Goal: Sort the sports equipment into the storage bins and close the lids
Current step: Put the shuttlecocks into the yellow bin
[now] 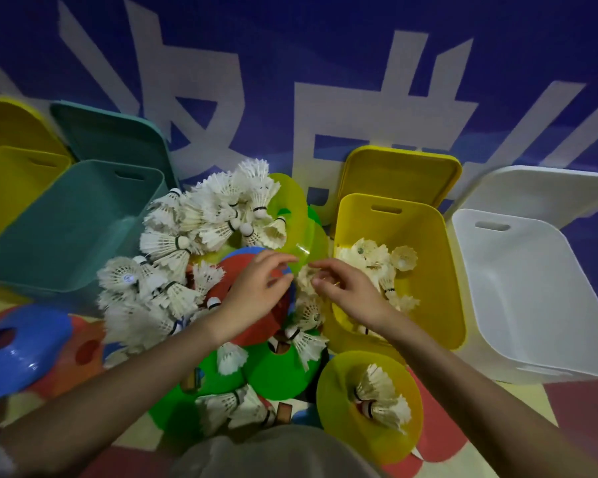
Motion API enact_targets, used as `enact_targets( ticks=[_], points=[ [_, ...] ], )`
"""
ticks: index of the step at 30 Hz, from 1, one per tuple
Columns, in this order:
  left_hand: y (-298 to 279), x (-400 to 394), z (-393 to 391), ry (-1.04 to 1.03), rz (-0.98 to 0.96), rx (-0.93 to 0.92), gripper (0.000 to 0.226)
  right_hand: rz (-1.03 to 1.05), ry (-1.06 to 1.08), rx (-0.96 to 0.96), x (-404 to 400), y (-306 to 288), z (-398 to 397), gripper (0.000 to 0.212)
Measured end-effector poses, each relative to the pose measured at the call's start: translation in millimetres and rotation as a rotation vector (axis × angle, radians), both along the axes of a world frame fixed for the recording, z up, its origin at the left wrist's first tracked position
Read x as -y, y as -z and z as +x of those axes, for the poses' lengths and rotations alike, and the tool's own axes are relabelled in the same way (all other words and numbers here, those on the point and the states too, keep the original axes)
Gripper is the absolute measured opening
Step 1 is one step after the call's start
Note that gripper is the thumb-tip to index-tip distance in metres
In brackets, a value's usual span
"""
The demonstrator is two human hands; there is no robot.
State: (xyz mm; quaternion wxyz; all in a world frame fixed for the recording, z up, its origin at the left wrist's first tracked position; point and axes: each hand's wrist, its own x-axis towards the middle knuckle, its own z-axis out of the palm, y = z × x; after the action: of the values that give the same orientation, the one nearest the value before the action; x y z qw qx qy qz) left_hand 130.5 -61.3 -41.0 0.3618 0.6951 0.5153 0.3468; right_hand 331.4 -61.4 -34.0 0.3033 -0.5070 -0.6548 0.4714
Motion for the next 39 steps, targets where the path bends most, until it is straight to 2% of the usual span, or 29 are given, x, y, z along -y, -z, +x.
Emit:
enact_targets(
  ticks=[3,8,11,14,16,20,24,27,30,34,36,38,39],
  points=[
    [19,32,-42,-0.028,-0.086,-0.097,0.026,-0.016,-0.092,0.005,17,10,-32,0.024],
    [54,90,-91,-0.067,-0.21,-0.169,0.02,-0.143,-0.231,0.113,48,60,-70,0.017],
    [75,115,-102,-0.043,-0.336,-0.365,0.018,-0.173,-0.316,0.271,67,87,-83,0.023],
    [97,127,-107,0.021,-0.506,-0.542,0.076,-0.138,-0.389,0.464,83,113,-89,0.033],
    [108,130,-104,0.064,-0.51,-0.586,0.083,-0.127,-0.44,0.579,90,128,-90,0.044],
    [120,128,-102,0.147,-0.407,-0.73,0.084,-0.193,-0.474,0.679,102,142,-103,0.067],
    [125,125,-105,0.232,-0.364,-0.789,0.071,-0.168,-0.486,0.796,114,151,-117,0.089],
    [124,126,-108,0.268,-0.318,-0.789,0.054,-0.132,-0.476,0.87,120,152,-126,0.082],
    [124,129,-111,0.315,-0.293,-0.833,0.049,-0.145,-0.365,0.858,123,152,-131,0.068],
    [128,129,-112,0.467,-0.244,-1.008,0.06,-0.149,-0.353,0.831,125,145,-127,0.082],
    [127,129,-114,0.502,-0.231,-1.013,0.062,-0.126,-0.313,0.83,125,142,-127,0.069],
    [127,129,-117,0.49,-0.212,-0.978,0.056,-0.099,-0.292,0.812,127,142,-127,0.053],
    [126,128,-118,0.472,-0.212,-0.946,0.053,-0.097,-0.294,0.8,127,143,-125,0.052]
  ],
)
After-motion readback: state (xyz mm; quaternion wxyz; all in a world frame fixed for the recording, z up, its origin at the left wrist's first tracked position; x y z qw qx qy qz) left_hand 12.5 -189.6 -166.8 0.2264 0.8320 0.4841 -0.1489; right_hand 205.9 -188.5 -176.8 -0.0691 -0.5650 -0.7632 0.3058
